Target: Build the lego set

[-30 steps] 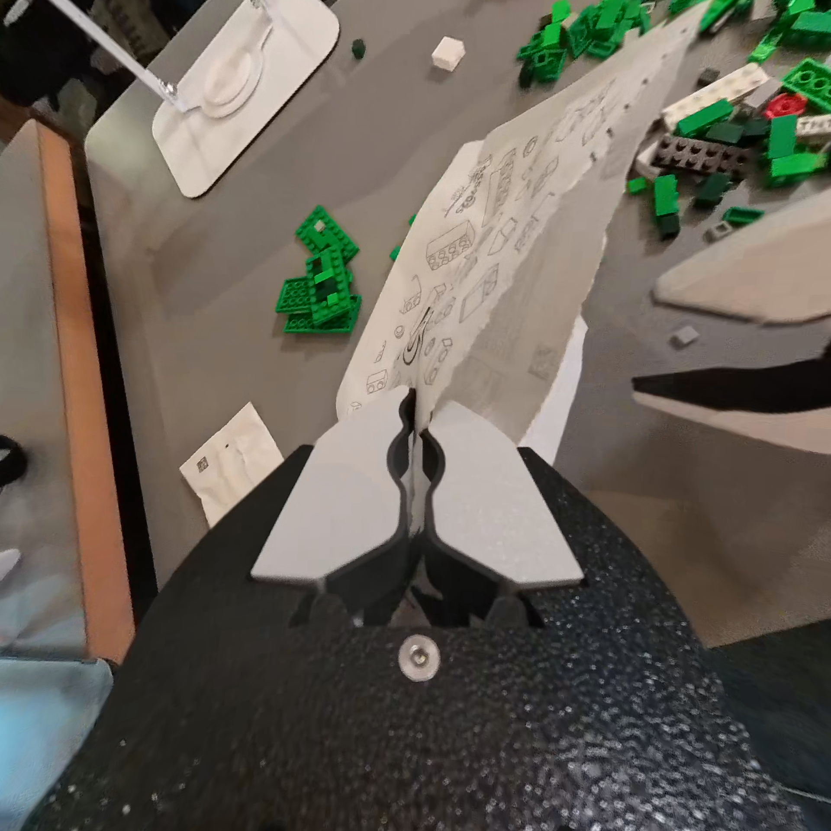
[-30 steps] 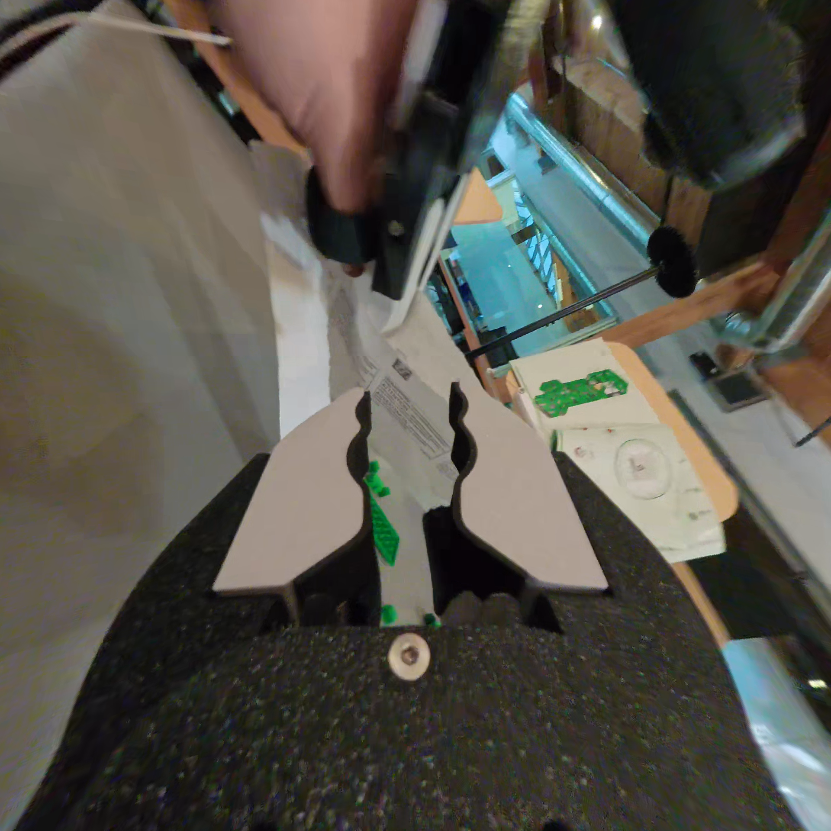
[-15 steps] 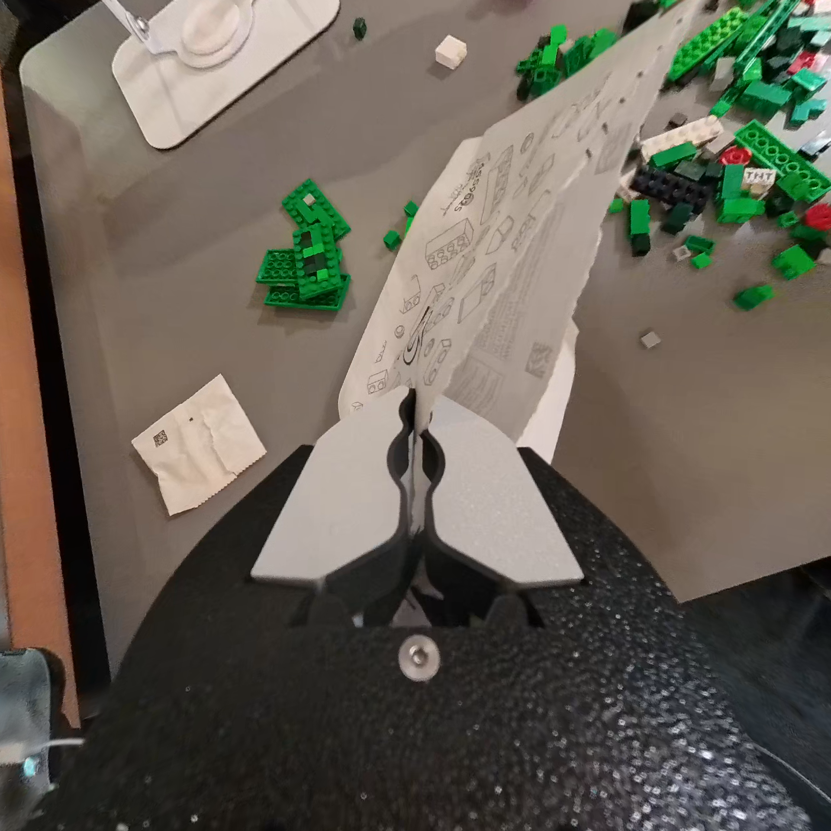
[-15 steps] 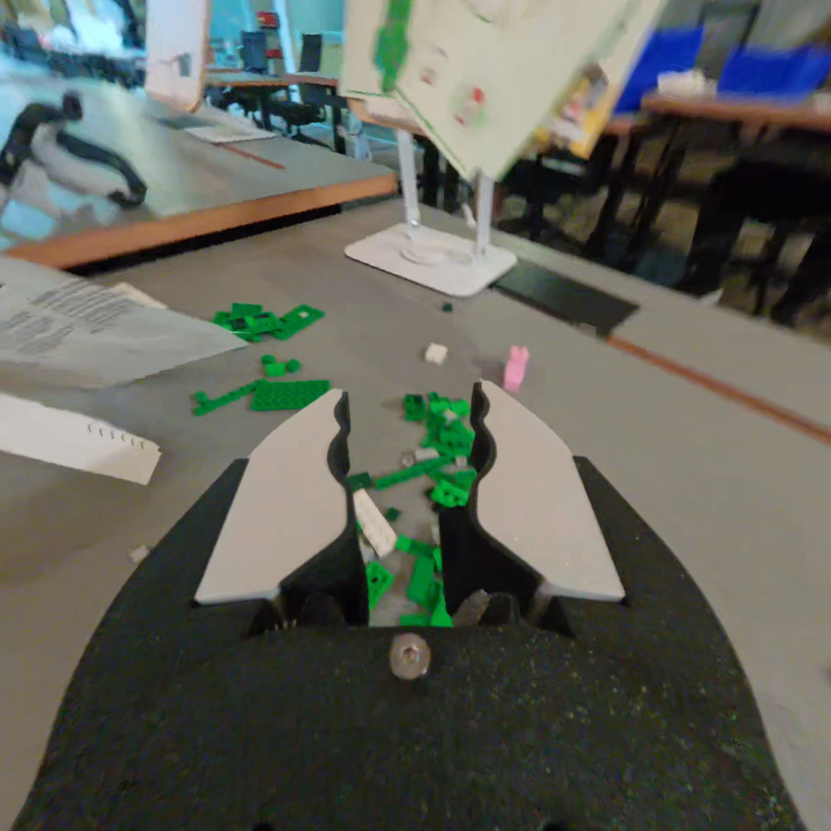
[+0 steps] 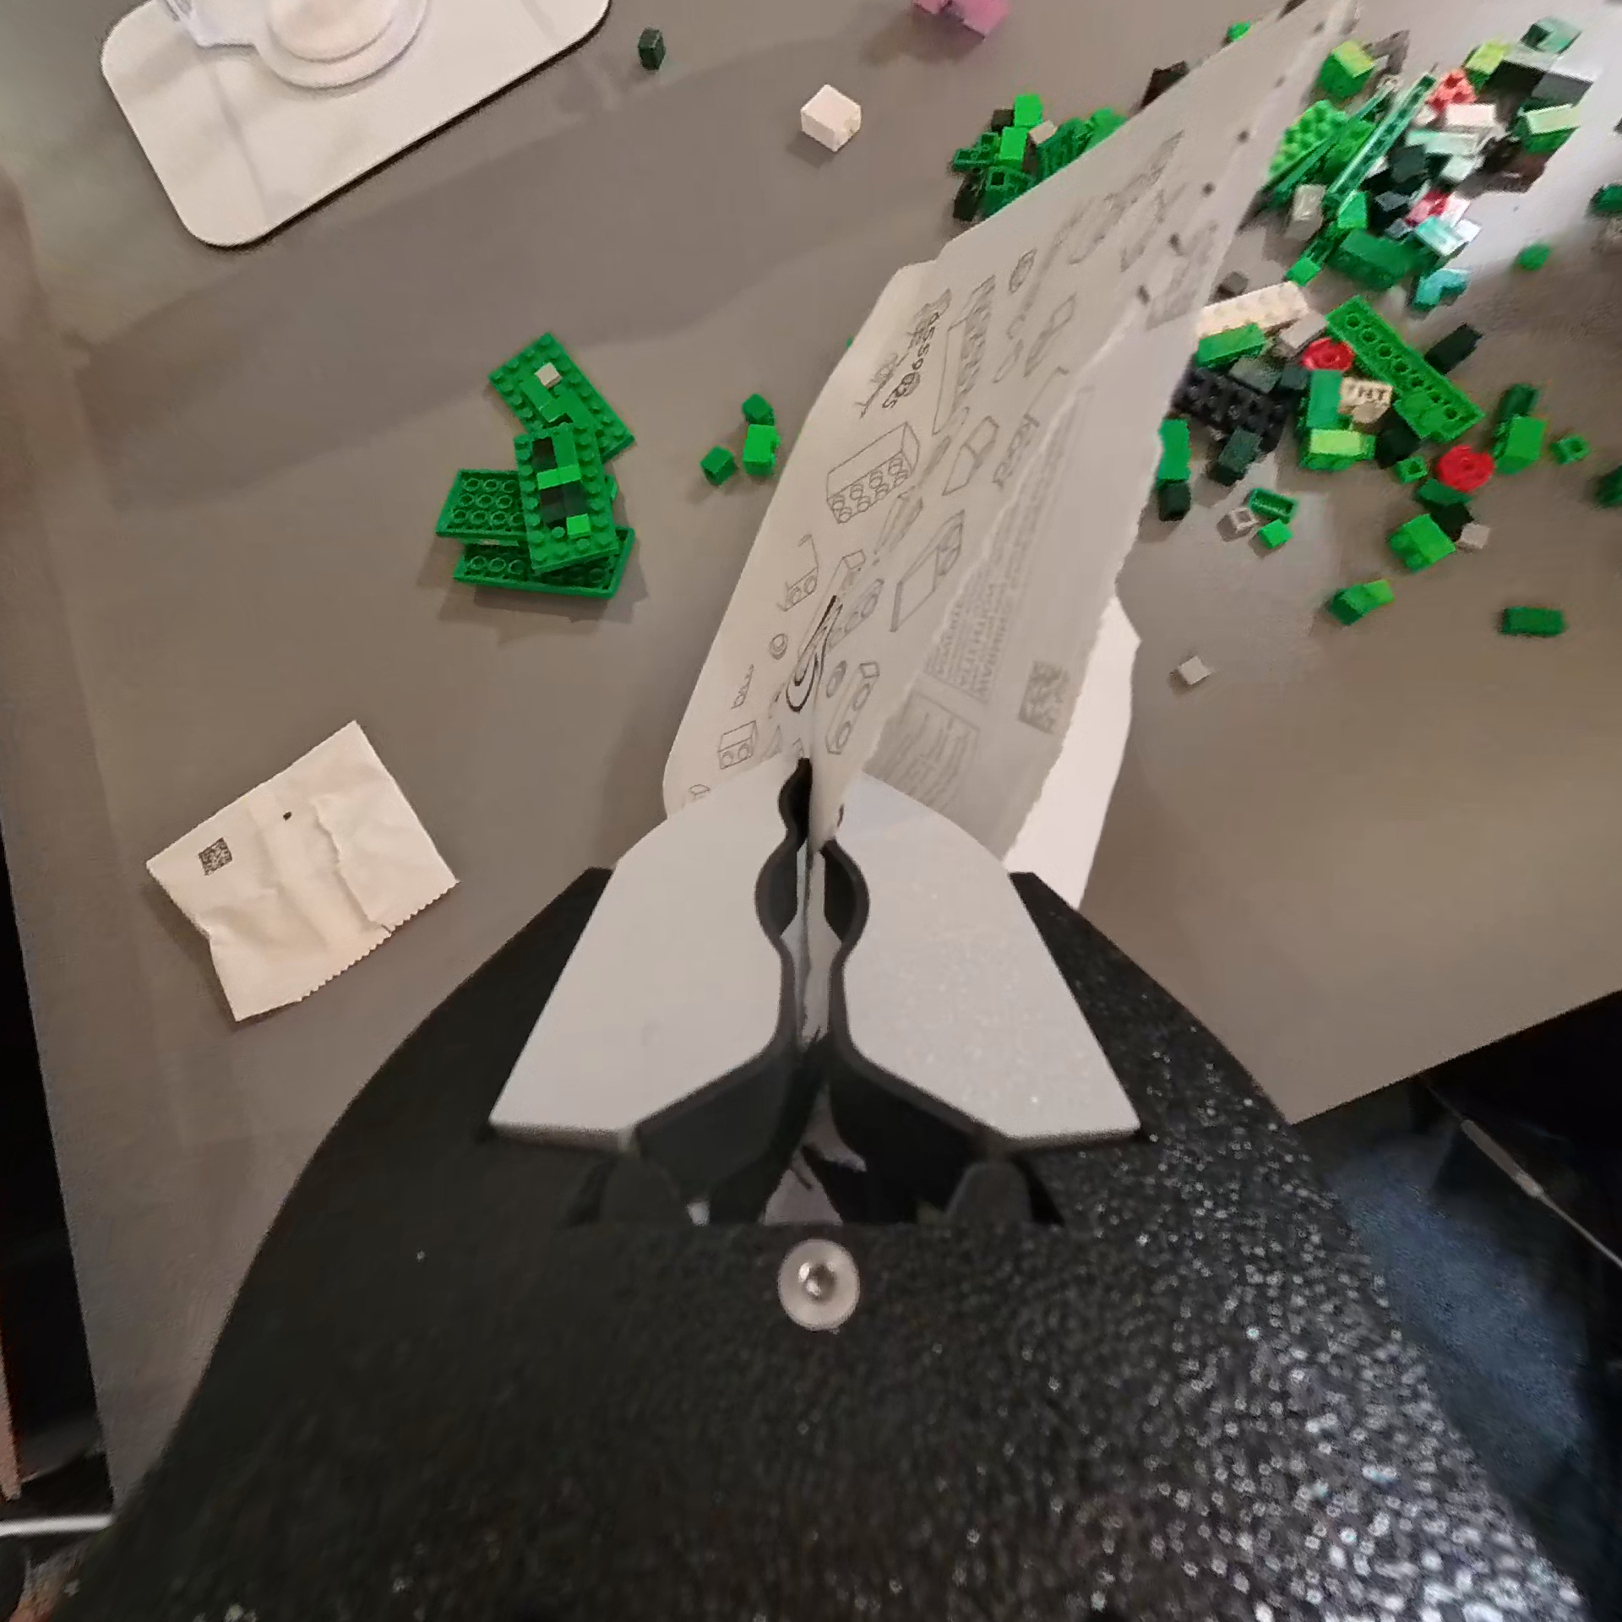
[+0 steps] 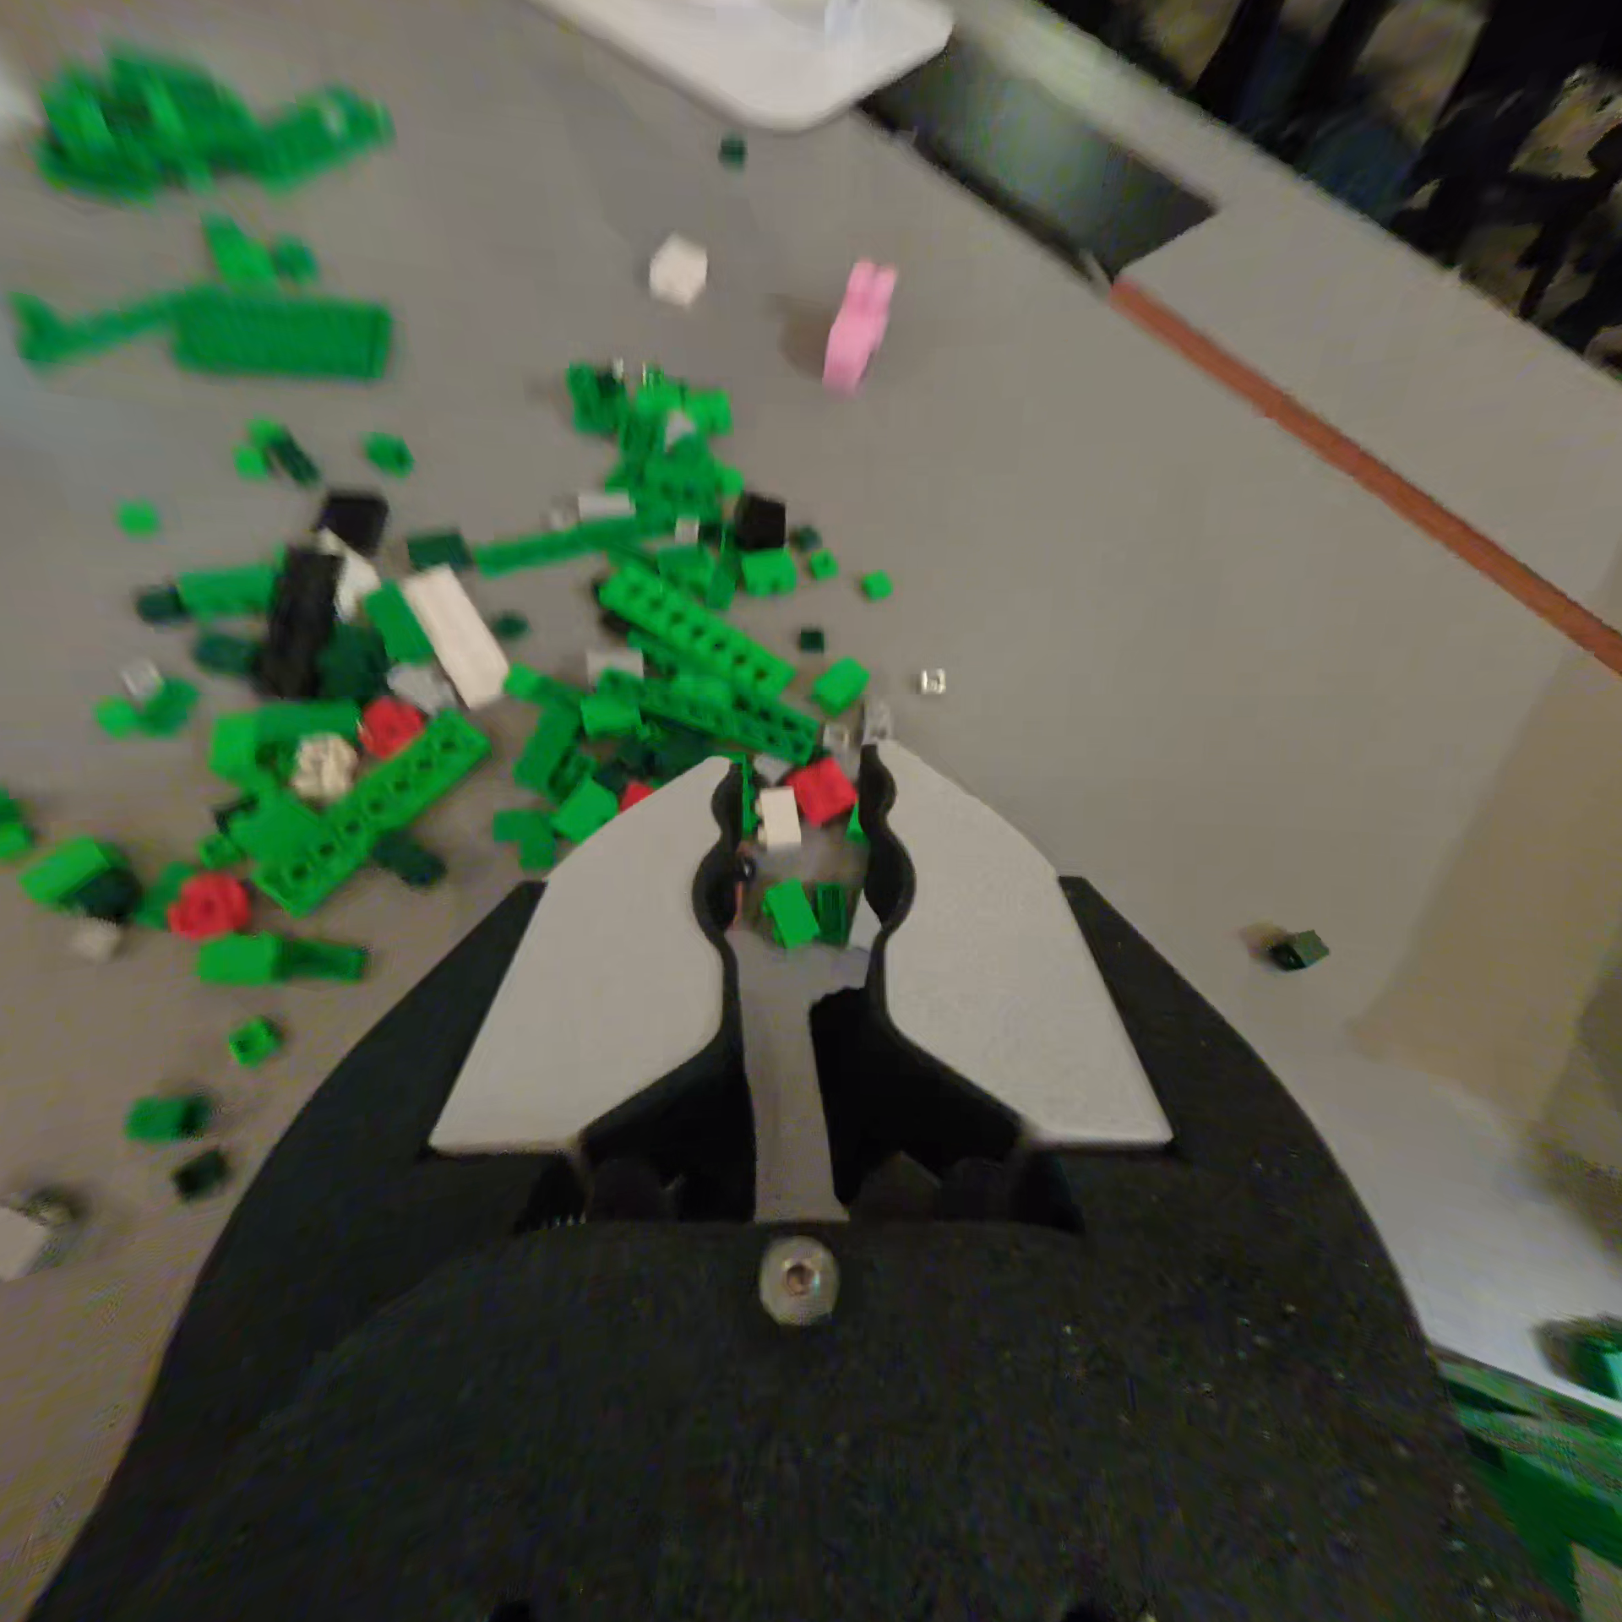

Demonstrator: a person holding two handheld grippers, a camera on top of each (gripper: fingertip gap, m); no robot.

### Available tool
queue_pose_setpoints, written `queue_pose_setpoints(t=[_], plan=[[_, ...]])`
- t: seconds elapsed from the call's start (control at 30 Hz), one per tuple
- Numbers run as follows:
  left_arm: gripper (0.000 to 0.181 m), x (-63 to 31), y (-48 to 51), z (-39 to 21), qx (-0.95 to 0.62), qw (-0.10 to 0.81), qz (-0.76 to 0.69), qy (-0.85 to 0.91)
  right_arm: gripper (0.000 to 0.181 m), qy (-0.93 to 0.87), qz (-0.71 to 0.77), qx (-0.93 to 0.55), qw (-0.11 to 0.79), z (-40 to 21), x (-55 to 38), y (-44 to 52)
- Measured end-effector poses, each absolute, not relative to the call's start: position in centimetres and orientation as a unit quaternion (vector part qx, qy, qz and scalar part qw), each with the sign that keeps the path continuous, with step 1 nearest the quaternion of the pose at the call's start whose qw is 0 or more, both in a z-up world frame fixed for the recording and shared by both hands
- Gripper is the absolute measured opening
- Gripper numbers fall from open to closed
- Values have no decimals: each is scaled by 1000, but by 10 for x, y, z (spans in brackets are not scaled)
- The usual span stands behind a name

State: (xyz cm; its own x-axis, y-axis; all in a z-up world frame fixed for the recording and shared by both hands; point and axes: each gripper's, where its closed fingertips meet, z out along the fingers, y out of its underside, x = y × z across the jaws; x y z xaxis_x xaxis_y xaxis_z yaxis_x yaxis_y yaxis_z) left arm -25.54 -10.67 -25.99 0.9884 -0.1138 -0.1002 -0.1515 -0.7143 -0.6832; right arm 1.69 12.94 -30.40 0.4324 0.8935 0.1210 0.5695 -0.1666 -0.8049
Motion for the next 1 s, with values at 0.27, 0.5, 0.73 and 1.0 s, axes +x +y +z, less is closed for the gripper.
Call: queue_pose_setpoints(t=[0.27,0.5,0.73,1.0], plan=[[0,-240,-103,-263,-925,366,12,98,18,-632,211,-683,299,-347,11,90],[0,-234,-100,-265,-924,366,0,108,20,-635,198,-683,303,-353,6,93],[0,-227,-96,-269,-926,358,0,122,19,-722,314,-559,260,-327,-13,19],[0,-220,-95,-273,-928,350,-5,127,22,-790,256,-511,222,-347,-25,-13]])
